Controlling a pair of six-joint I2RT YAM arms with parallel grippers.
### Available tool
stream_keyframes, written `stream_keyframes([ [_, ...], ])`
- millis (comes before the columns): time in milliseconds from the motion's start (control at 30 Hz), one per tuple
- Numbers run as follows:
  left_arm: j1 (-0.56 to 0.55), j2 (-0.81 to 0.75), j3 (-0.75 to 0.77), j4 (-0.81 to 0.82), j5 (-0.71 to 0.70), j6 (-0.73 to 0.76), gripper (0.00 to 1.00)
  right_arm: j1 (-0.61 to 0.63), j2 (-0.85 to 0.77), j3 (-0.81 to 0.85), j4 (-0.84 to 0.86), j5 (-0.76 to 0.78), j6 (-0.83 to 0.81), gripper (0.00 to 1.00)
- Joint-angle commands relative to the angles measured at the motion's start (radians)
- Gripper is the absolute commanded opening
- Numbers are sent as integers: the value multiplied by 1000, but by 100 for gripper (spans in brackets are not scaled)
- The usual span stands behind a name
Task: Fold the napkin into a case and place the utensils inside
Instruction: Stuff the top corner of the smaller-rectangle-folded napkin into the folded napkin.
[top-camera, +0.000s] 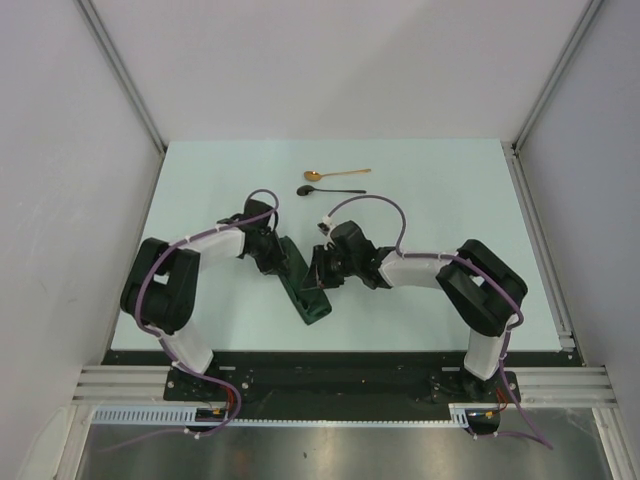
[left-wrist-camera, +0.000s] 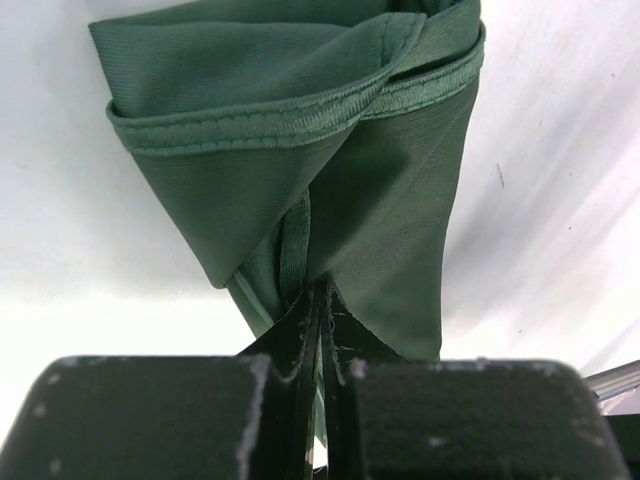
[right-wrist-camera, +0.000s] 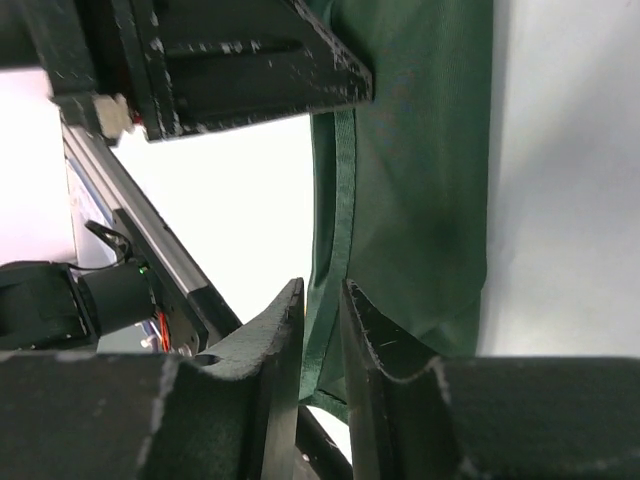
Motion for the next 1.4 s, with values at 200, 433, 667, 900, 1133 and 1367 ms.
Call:
stream_keyframes([
  [200,13,-61,-34,14,-15,45,4,29,20,-97,93,-40,7,25],
  [433,45,-118,71,-32,-1,74,7,34,37,-88,97,-48,1,24],
  [667,57,-20,126,-31,11,56,4,34,31,-87,83,-39,-6,24],
  [900,61,89,155,-89,-87,71,0,34,32,-100,87,-41,-4,24],
  [1133,53,83,243,-189,-288,108,0,35,25,-114,94,-47,-1,23],
  [1367,33,-32,233,-144,-40,122,2,32,16,-9,22,-51,-39,24],
])
